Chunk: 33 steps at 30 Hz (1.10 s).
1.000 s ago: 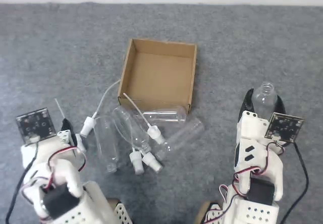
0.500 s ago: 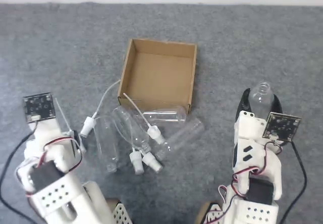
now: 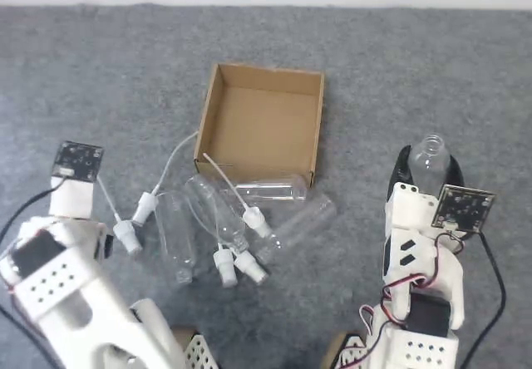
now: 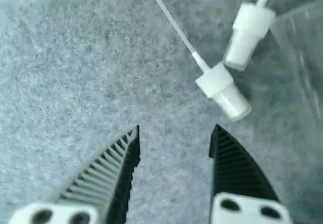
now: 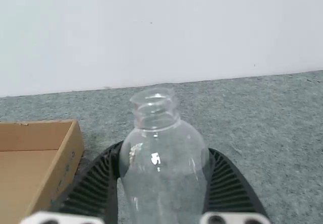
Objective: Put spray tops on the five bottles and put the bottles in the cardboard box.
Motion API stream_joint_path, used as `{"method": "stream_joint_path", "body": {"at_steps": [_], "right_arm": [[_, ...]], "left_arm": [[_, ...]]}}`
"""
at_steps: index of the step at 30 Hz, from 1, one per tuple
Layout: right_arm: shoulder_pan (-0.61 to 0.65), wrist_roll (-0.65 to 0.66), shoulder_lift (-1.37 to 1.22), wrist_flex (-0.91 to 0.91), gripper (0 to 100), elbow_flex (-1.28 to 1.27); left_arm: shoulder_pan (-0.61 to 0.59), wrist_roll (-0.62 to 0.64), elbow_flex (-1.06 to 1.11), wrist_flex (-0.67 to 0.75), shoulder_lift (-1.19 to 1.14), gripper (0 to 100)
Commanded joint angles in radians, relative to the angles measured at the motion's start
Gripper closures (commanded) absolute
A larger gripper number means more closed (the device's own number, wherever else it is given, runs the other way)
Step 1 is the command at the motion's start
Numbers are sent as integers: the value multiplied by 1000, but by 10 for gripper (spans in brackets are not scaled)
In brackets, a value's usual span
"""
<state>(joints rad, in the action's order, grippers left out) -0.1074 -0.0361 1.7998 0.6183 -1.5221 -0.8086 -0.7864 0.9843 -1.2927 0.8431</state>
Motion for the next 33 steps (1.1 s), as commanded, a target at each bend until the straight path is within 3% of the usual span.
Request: {"method": "stream_joint_path", "body": {"at_steps": [1, 12, 20, 28, 33], "right_arm": [[12, 2, 16, -28, 916, 0], [12, 2, 16, -30, 916, 0], [13, 44, 16, -33, 915, -9], [47, 51, 16, -33, 916, -11], [51, 51, 16, -31, 916, -11]], "left_arm": [[-6, -120, -110, -5, -91, 787], [38, -454, -140, -3, -199, 787], [40, -836, -79, -3, -192, 787], [43, -1059, -35, 6, -195, 784], [54, -1128, 48, 160, -199, 783]]}}
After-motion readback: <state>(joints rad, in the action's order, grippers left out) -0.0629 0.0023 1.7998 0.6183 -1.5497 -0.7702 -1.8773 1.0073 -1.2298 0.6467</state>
